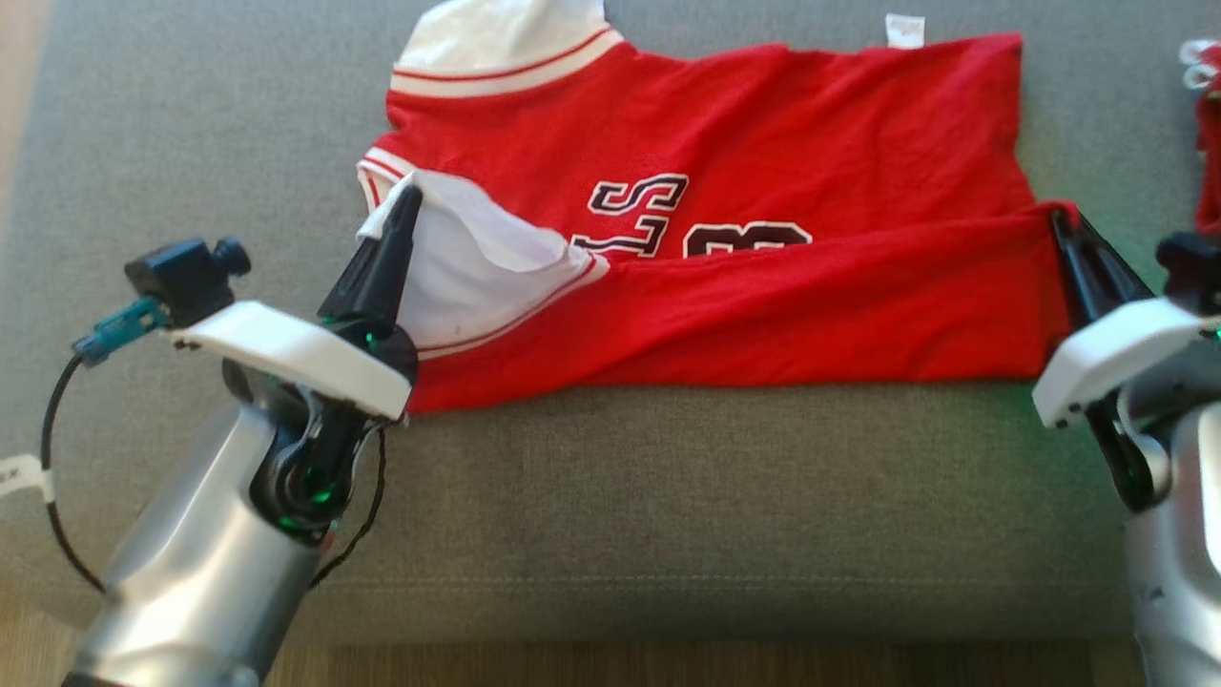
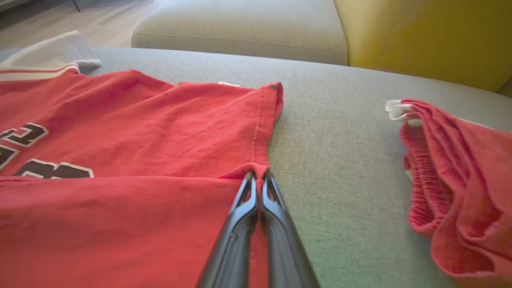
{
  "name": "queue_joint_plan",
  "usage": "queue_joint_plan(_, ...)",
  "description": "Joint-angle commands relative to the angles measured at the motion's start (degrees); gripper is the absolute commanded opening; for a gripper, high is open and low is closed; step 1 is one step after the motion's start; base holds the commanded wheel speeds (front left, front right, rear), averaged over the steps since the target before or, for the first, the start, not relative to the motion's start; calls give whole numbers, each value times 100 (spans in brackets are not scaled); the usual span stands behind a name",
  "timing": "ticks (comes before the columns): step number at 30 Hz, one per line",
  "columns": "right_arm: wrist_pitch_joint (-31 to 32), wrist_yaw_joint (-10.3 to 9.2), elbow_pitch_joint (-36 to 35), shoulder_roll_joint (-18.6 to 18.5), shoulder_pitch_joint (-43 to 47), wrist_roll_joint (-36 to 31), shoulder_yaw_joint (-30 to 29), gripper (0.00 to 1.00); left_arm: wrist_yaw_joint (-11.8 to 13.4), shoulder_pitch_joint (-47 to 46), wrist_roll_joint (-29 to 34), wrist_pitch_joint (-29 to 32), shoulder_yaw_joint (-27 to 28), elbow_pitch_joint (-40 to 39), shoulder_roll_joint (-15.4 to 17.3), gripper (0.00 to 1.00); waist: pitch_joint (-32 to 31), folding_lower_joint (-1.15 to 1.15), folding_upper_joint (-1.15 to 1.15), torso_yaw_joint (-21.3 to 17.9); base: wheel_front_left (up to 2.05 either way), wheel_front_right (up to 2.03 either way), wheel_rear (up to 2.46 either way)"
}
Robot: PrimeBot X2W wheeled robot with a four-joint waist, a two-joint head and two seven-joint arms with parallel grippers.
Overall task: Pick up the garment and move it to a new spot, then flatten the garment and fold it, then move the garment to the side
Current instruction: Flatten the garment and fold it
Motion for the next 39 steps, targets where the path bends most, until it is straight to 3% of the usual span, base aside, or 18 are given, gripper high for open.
queue_joint_plan(1, -79, -2, -139, -71, -156, -31, 118, 37, -37, -223, 22, -75, 161, -99, 126, 0, 82, -1, 0, -11, 0, 0, 0)
queue_joint_plan(2, -138, -2, -68, -56, -217, -43, 129, 90, -38, -273, 16, -122, 98, -26, 136, 8, 95, -1, 0, -14, 0, 0, 0)
queue_joint_plan(3, -206, -2, -4, -41, -266, -51, 130, 100, -38, -304, 19, -176, 41, 42, 148, 67, 101, -1, 0, -18, 0, 0, 0)
queue_joint_plan(4, -276, -2, 48, -19, -298, -51, 121, 100, -38, -316, 38, -235, -13, 105, 166, 100, 95, -1, 0, -20, 0, 0, 0)
queue_joint_plan(11, -635, -2, -100, 123, 55, 41, -45, 100, 45, 162, 350, -552, -42, 127, 299, 100, -119, -1, 0, -62, 0, 0, 0)
queue_joint_plan(14, -637, -2, -406, 249, 420, 104, -76, 100, 339, 643, 607, -596, 33, -116, 363, 100, -163, -1, 0, -93, 0, 0, 0)
queue_joint_plan(23, -536, -2, -1201, 561, 1035, 251, -89, 100, 1548, 1636, 1470, -610, 2, -671, 540, 100, -67, -1, 0, -183, 0, 0, 0)
queue_joint_plan(26, -503, -2, -1239, 605, 1063, 255, -26, 100, 1713, 1635, 1615, -536, -89, -620, 562, 100, -27, -1, 0, -218, 0, 0, 0)
queue_joint_plan(31, -375, -2, -1152, 631, 1033, 198, 39, 100, 1735, 1553, 1622, -457, -113, -518, 567, 100, 2, -1, 0, -260, 0, 0, 0)
queue_joint_plan(32, -299, -2, -1103, 635, 1024, 167, 42, 100, 1728, 1539, 1608, -426, -121, -473, 565, 86, 3, -1, 0, -266, 0, 0, 0)
queue_joint_plan(33, -242, -2, -1064, 640, 1007, 146, 42, 100, 1730, 1530, 1591, -386, -129, -421, 561, 47, 2, -1, 0, -271, 0, 0, 0)
queue_joint_plan(34, -180, -2, -1016, 644, 987, 124, 37, 100, 1721, 1519, 1584, -354, -146, -378, 561, 32, -1, -1, 0, -274, 0, 0, 0)
queue_joint_plan(35, -115, -2, -963, 648, 965, 96, 45, 100, 1708, 1510, 1573, -331, -158, -338, 556, 9, -5, -1, 0, -275, 0, 0, 0)
queue_joint_plan(36, -57, -2, -906, 651, 937, 82, 52, 100, 1709, 1503, 1572, -316, -166, -294, 556, 0, -11, -1, 0, -275, 0, 0, 0)
queue_joint_plan(39, 87, -2, -726, 662, 841, 18, 37, 100, 1694, 1468, 1623, -316, -216, -165, 561, 0, -39, -1, 0, -254, 0, 0, 0)
